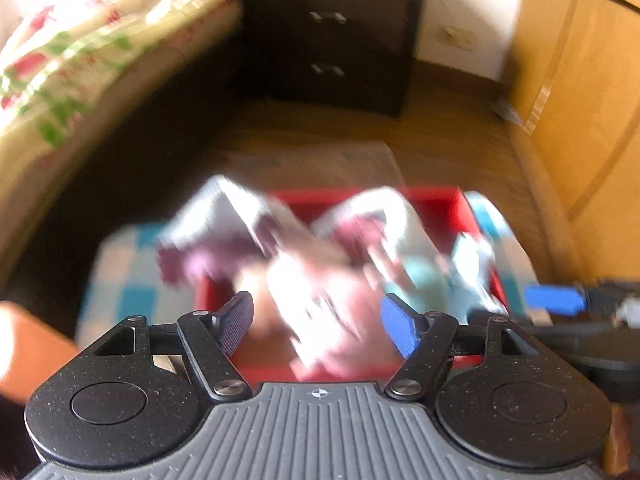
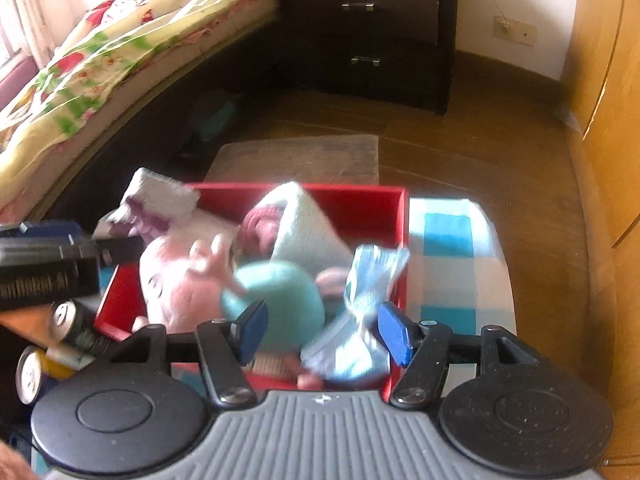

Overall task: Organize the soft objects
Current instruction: 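Open left tool to drop the towel while right tool releases the mask into the box, then close left tool on the second blue face mask while right tool grasps the striped sock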

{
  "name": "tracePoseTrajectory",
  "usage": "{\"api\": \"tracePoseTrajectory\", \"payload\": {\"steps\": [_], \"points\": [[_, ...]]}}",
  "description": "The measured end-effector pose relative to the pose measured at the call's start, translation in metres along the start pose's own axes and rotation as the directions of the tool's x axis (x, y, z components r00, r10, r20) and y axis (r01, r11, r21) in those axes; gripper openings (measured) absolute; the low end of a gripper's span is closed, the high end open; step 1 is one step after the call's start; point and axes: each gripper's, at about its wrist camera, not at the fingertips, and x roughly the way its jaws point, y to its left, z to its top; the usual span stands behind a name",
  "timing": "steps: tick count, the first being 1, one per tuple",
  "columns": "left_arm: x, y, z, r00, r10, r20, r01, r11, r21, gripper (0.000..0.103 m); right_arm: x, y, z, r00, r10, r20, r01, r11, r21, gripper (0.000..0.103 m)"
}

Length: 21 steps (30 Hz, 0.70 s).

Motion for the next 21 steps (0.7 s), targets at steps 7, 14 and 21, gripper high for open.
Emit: {"api": "tracePoseTrajectory", "payload": {"steps": [7, 14, 21], "points": [[0.017, -0.034, -0.067, 0.970, -0.181, -0.160, 0.174, 0.983, -0.058, 0.068, -0.026, -0.023, -0.058, 0.999, -0.028, -0.040, 0.026, 0.999, -0.043, 0.040], [0.051, -0.060, -0.085, 0.968, -0.137, -0.211, 0.120, 0.989, -0.091, 0.069, -0.011, -0.052, -0.089, 0.992, -0.006, -0.127, 0.008, 1.000, 0.019, 0.040], [0.075, -0.069, -0.078, 0.971, -0.091, -0.222, 0.064, 0.990, -0.123, 0.070, -0.009, -0.071, -0.094, 0.993, -0.009, -0.113, 0.013, 0.999, 0.029, 0.040]]}}
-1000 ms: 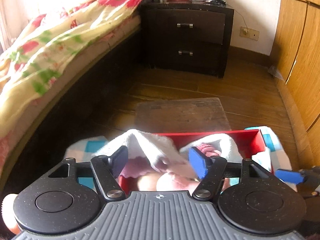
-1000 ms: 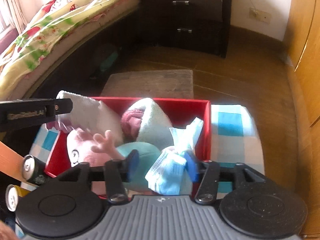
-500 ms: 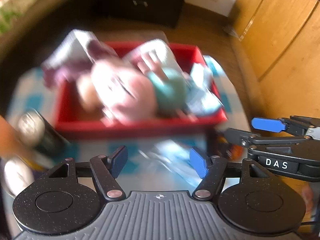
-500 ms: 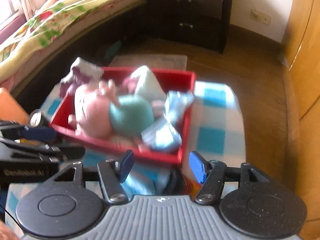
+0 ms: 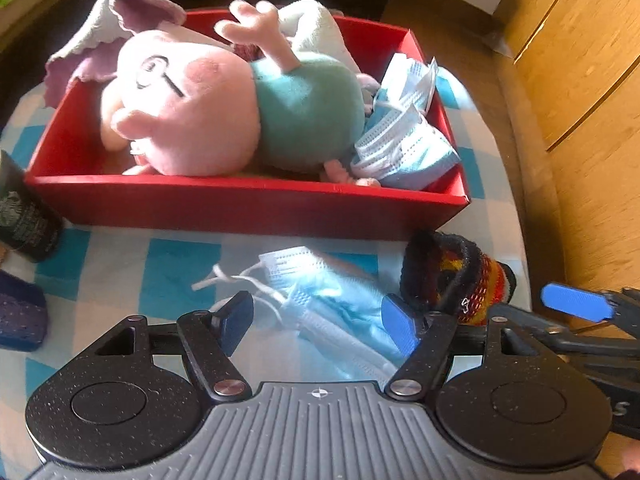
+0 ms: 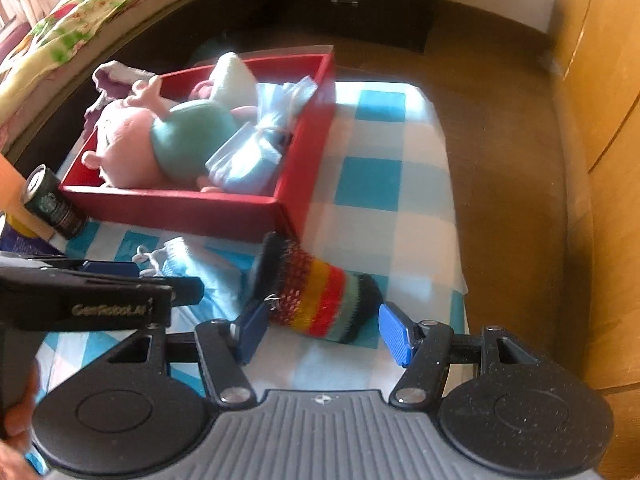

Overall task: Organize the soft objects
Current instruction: 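Close left tool on the second blue face mask while right tool grasps the striped sock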

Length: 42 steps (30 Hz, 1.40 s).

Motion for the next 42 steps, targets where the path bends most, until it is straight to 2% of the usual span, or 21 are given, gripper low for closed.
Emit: {"api": "tracePoseTrajectory", "payload": {"steps": [8, 9, 10, 12, 15, 21, 26, 35, 42], "points": [[0.023, -0.004, -0.008, 1.000, 0.000, -0.015, -0.001, 0.998, -0.063, 0.063, 0.002, -0.012, -0.003, 1.000, 0.009, -0.005, -0.009, 0.999, 0.031, 0.040], [0.024, -0.004, -0.008, 1.000, 0.007, -0.011, -0.007, 0.998, -0.055, 0.058, 0.003, -0.012, -0.003, 1.000, 0.010, -0.004, -0.009, 1.000, 0.030, 0.040], [0.023, -0.005, -0.009, 1.000, 0.018, -0.001, -0.018, 0.999, -0.036, 0.042, 0.003, -0.011, -0.003, 1.000, 0.010, -0.002, -0.010, 1.000, 0.028, 0.040], [0.021, -0.003, -0.009, 1.000, 0.023, -0.007, -0.023, 1.000, -0.006, 0.035, 0.002, -0.010, -0.003, 1.000, 0.012, 0.009, -0.012, 1.000, 0.016, 0.039], [0.015, 0.008, -0.009, 1.000, 0.014, -0.020, -0.014, 1.000, -0.006, 0.029, 0.003, -0.007, -0.002, 1.000, 0.009, 0.017, -0.009, 1.000, -0.001, 0.039], [-0.001, 0.030, -0.019, 0.999, 0.019, -0.034, -0.018, 0.999, 0.034, 0.025, 0.013, 0.007, -0.002, 1.000, 0.011, -0.014, -0.012, 1.000, -0.027, 0.036], [-0.014, 0.052, -0.032, 0.999, 0.022, -0.041, -0.021, 0.999, 0.045, 0.023, 0.020, 0.012, 0.003, 0.998, 0.057, -0.025, -0.058, 0.998, -0.003, 0.036], [-0.024, 0.060, -0.037, 0.998, 0.004, -0.058, -0.001, 0.998, 0.057, 0.024, 0.050, 0.027, 0.012, 0.998, -0.005, -0.058, 0.002, 0.999, -0.040, 0.036], [-0.010, 0.047, -0.031, 0.998, 0.001, -0.070, 0.004, 0.998, 0.069, 0.025, 0.055, 0.028, 0.009, 0.997, -0.049, -0.066, 0.046, 0.998, -0.048, 0.037]]}}
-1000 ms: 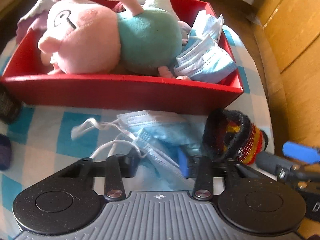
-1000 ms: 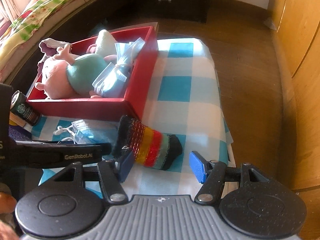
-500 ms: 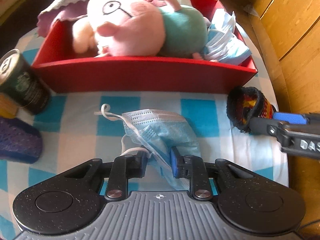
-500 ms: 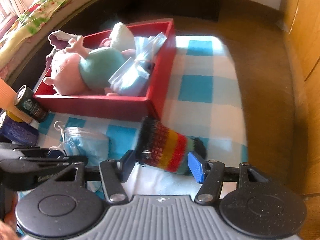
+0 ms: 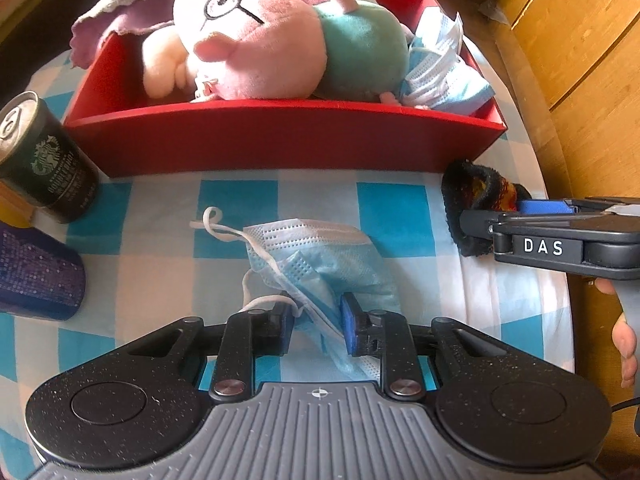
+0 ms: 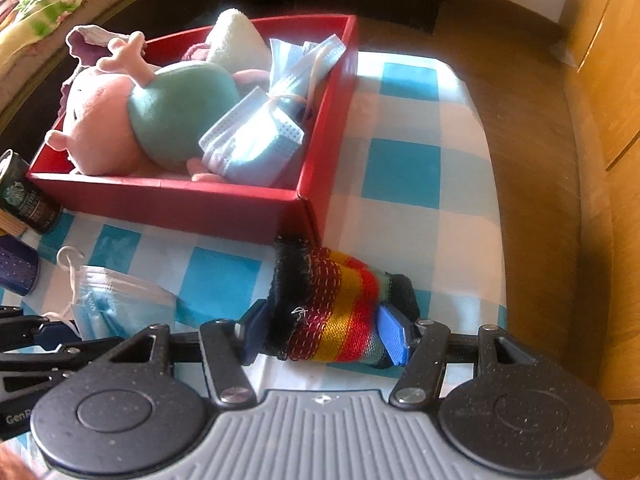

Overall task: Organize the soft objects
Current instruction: 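Close left tool on the second blue face mask while right tool grasps the striped sock, then carry the mask with left tool while right tool carries the sock over the box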

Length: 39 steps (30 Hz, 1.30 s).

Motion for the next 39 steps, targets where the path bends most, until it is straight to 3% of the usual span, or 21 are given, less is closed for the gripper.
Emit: {"api": "tracePoseTrajectory", "payload": {"steps": [5, 9, 13, 14, 16, 19, 22, 31, 39], "points": [[0.006, -0.005, 0.004, 1.000, -0.003, -0.009, 0.003, 1.000, 0.013, 0.025, -0.003, -0.004, 0.000, 1.000, 0.012, 0.004, -0.012, 1.000, 0.008, 0.038], [0.007, -0.009, 0.005, 1.000, 0.003, -0.004, -0.003, 0.999, 0.034, 0.026, -0.007, -0.010, 0.001, 0.999, 0.030, 0.023, -0.030, 0.999, 0.015, 0.060], [0.008, -0.012, 0.006, 1.000, 0.014, -0.001, -0.013, 0.999, 0.050, 0.027, 0.006, -0.009, -0.003, 1.000, -0.024, 0.000, 0.024, 0.999, -0.025, 0.061], [0.009, -0.012, 0.006, 1.000, 0.013, -0.003, -0.013, 0.999, 0.051, 0.027, 0.010, -0.010, -0.004, 0.999, -0.041, -0.009, 0.040, 0.999, -0.015, 0.060], [0.009, -0.013, 0.005, 1.000, 0.016, -0.008, -0.015, 0.998, 0.059, 0.027, 0.009, -0.012, -0.005, 0.999, -0.032, -0.020, 0.031, 0.999, -0.009, 0.038], [0.005, -0.014, 0.006, 1.000, 0.022, -0.004, -0.021, 0.998, 0.067, 0.027, 0.001, -0.014, -0.005, 1.000, 0.012, -0.015, -0.012, 1.000, 0.019, 0.016], [-0.003, -0.016, 0.009, 1.000, 0.010, 0.003, -0.010, 0.998, 0.058, 0.027, -0.006, -0.013, -0.010, 0.999, 0.043, -0.009, -0.043, 0.999, 0.030, 0.008], [-0.040, -0.015, 0.019, 0.997, 0.027, 0.074, -0.032, 0.997, 0.067, 0.027, -0.054, 0.001, -0.007, 0.981, 0.174, 0.084, -0.178, 0.983, 0.047, 0.007], [-0.088, -0.009, 0.072, 0.980, 0.070, 0.187, -0.084, 0.995, 0.063, 0.027, -0.097, 0.017, 0.044, 0.964, 0.180, 0.198, -0.190, 0.981, 0.032, 0.007]]}}
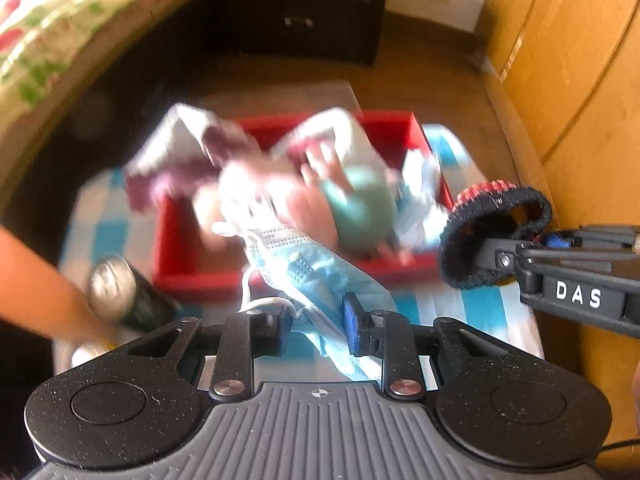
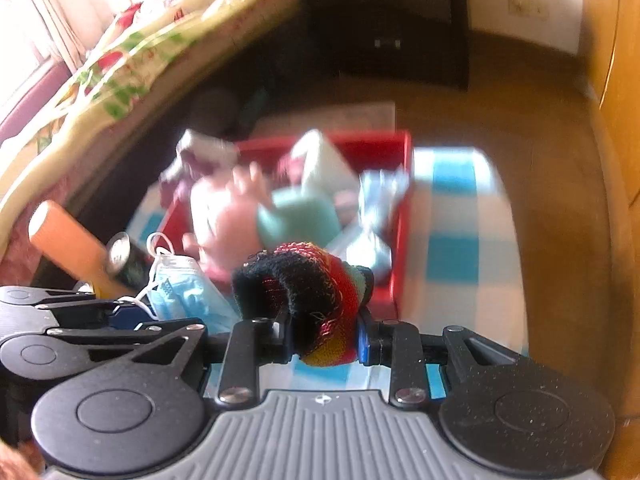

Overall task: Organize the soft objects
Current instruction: 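Carry the mask with left tool while right tool carries the sock over the box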

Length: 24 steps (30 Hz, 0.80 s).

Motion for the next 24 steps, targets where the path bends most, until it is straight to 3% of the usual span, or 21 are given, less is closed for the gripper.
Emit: {"api": "tracePoseTrajectory", "payload": {"steps": [6, 13, 17, 21, 24], "points": [[0.002, 0.009, 0.056, 0.997, 0.060, 0.052, -0.060, 0.998, -0.014, 0.027, 0.013, 0.010, 0.046, 0.998, -0.035, 0.046, 0.035, 0.999, -0.001, 0.007], [0.043, 0.018, 0.099, 0.992, 0.112, 0.053, -0.110, 0.993, -0.039, 0.028, 0.054, 0.009, 0.076, 0.996, -0.090, 0.018, 0.090, 0.996, -0.009, 0.007], [0.064, 0.026, 0.112, 0.993, 0.113, 0.045, -0.109, 0.990, -0.089, 0.034, 0.078, 0.004, 0.078, 0.995, -0.096, -0.011, 0.096, 0.995, -0.006, 0.008], [0.081, 0.029, 0.115, 0.994, 0.108, 0.026, -0.105, 0.990, -0.099, 0.035, 0.092, 0.000, 0.078, 0.994, -0.106, -0.018, 0.106, 0.994, 0.001, 0.018], [0.084, 0.028, 0.115, 0.993, 0.115, 0.022, -0.113, 0.989, -0.097, 0.038, 0.095, -0.002, 0.079, 0.993, -0.115, -0.016, 0.115, 0.993, -0.005, 0.018]]}}
